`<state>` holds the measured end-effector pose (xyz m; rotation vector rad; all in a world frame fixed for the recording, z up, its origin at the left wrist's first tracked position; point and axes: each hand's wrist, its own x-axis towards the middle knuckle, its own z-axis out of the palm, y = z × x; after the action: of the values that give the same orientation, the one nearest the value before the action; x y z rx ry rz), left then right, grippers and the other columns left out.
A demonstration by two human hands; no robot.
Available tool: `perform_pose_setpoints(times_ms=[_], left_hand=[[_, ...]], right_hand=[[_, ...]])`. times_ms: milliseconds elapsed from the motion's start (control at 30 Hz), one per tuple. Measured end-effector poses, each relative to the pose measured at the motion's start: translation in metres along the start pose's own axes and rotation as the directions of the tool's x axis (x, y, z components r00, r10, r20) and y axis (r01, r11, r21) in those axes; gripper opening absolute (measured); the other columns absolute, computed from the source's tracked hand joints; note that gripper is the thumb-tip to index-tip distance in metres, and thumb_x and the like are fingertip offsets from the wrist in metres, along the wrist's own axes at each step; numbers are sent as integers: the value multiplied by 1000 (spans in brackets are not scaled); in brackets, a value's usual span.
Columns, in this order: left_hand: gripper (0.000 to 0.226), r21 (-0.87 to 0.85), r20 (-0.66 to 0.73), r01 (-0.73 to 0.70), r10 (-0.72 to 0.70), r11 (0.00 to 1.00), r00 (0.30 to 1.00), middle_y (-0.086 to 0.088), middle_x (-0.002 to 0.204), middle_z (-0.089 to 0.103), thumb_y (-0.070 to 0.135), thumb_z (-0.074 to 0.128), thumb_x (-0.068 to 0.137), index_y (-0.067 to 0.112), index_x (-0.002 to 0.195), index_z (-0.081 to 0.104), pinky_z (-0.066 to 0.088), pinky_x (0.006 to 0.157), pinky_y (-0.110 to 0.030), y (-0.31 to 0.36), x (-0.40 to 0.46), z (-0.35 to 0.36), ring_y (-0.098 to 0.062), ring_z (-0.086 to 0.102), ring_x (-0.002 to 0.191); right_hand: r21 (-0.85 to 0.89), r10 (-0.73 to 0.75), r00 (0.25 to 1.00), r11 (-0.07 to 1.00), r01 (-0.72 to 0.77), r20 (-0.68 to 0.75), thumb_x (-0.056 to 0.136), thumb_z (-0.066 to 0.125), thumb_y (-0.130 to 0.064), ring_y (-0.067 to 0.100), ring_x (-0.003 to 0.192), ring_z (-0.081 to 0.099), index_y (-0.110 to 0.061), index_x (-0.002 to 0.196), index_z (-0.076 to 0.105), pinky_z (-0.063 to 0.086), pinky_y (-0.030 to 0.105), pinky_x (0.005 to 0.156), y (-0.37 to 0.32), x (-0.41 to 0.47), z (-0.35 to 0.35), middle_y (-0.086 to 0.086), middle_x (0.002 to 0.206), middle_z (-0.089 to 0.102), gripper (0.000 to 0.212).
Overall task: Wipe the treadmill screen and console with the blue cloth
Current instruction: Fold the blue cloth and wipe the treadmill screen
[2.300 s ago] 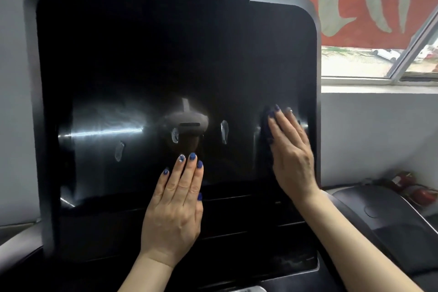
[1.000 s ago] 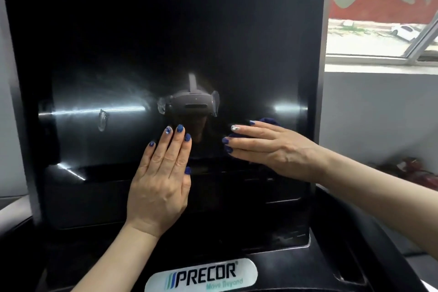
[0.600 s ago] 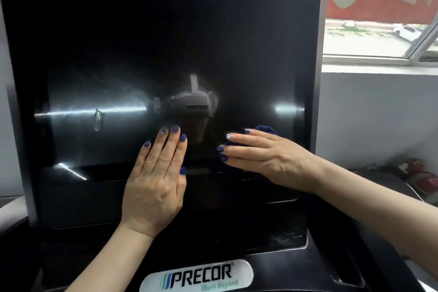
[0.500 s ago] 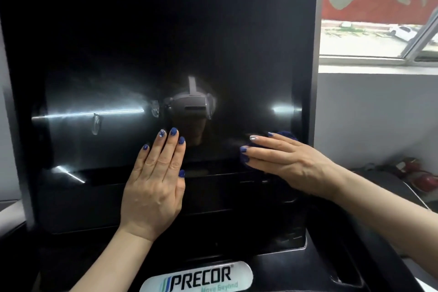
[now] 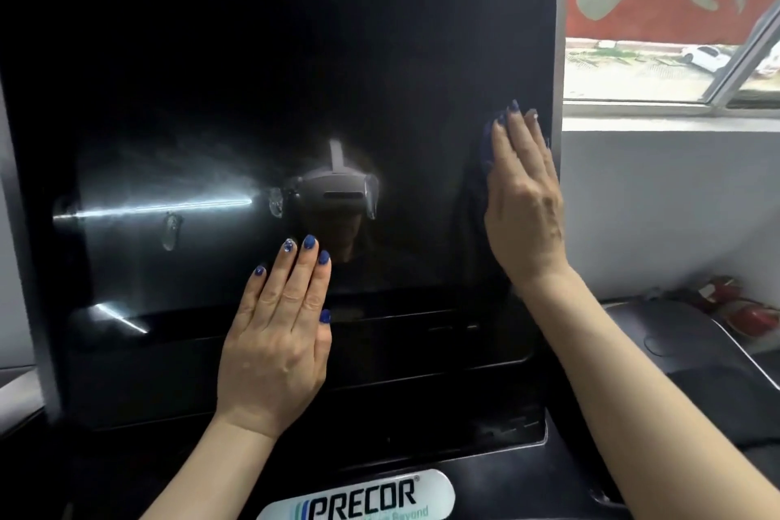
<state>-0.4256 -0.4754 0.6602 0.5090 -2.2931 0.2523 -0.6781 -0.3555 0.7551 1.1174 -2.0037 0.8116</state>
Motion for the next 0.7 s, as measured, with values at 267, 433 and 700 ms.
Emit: perform_pose_setpoints(times_ms=[267, 433, 700], left_hand=[[54, 6, 11, -5, 5, 1000, 1000, -13, 163, 25, 20, 34, 102, 3, 153, 32, 18, 123, -46, -1, 0, -1, -27, 22, 151], [53, -6, 18, -2, 2, 1000, 1000, -14, 162, 26, 21, 33, 102, 3, 153, 33, 22, 122, -47, 0, 0, -2, -27, 24, 151], [50, -118, 1, -129, 130, 985, 992, -15, 158, 34, 15, 38, 100, 0, 147, 41, 27, 120, -50, -29, -8, -29, -29, 29, 149]], right_hand=[[29, -30, 998, 999, 32, -62, 107, 22, -22, 35, 141, 36, 3, 137, 52, 37, 54, 111, -9, -35, 1, 19, 147, 45, 49], [47, -219, 973, 975, 216, 66, 104, 37, -10, 32, 141, 38, -3, 137, 51, 38, 54, 110, 6, -94, -11, 16, 147, 45, 36], [125, -432, 858, 902, 414, 277, 105, 36, -12, 30, 141, 37, 0, 132, 57, 30, 47, 117, 19, -77, -37, 15, 148, 42, 37]])
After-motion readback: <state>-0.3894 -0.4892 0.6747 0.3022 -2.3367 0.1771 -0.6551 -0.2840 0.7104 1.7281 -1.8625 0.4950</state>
